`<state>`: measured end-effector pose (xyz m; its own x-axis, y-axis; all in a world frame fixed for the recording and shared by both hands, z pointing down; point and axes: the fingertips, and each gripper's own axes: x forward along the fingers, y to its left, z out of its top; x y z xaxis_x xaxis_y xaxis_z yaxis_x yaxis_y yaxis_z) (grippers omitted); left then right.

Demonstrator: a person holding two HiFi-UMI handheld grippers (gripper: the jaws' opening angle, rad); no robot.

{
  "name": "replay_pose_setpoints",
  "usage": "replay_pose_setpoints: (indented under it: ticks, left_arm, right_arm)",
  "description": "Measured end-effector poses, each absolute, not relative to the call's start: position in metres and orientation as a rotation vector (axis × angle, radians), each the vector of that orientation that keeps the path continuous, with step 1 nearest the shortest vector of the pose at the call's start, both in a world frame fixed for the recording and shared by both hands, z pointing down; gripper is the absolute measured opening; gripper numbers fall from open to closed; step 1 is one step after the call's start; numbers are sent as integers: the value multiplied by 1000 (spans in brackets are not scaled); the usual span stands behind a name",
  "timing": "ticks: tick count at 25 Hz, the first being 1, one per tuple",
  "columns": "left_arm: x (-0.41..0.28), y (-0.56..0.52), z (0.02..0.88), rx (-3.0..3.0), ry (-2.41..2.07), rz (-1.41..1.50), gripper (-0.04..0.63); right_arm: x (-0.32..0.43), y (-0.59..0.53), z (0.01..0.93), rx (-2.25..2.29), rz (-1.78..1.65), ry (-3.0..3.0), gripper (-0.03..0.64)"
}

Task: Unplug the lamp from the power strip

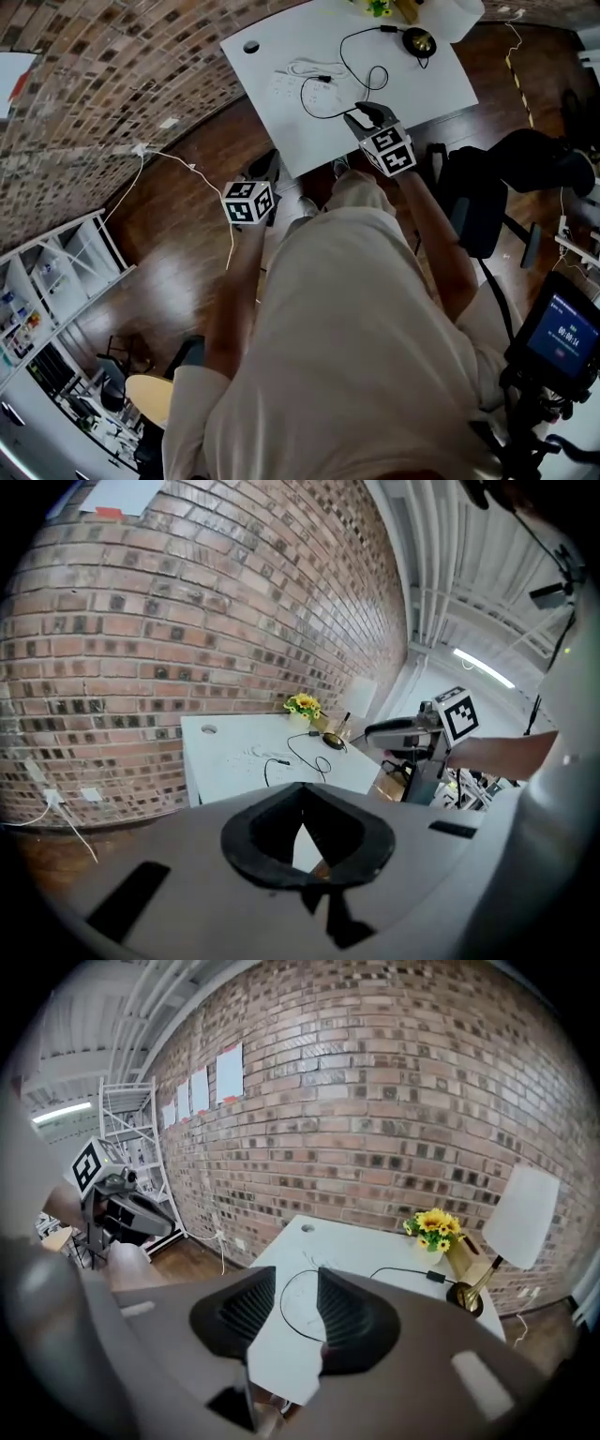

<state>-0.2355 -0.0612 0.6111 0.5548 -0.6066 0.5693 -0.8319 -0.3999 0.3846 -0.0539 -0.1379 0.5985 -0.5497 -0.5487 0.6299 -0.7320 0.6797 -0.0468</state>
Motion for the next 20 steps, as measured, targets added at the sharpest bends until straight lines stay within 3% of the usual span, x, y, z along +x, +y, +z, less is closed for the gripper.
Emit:
replay_pose_setpoints:
  ticks: [10,20]
  left_arm:
    - [-260,-18,548,2244,-1192,244,3]
    - [-243,15,572,2216,-1186,269,3]
  right_arm:
    - [-62,-60,550,1149,423,-2366,120]
    - [-32,-33,552,1204,489,-2374,117]
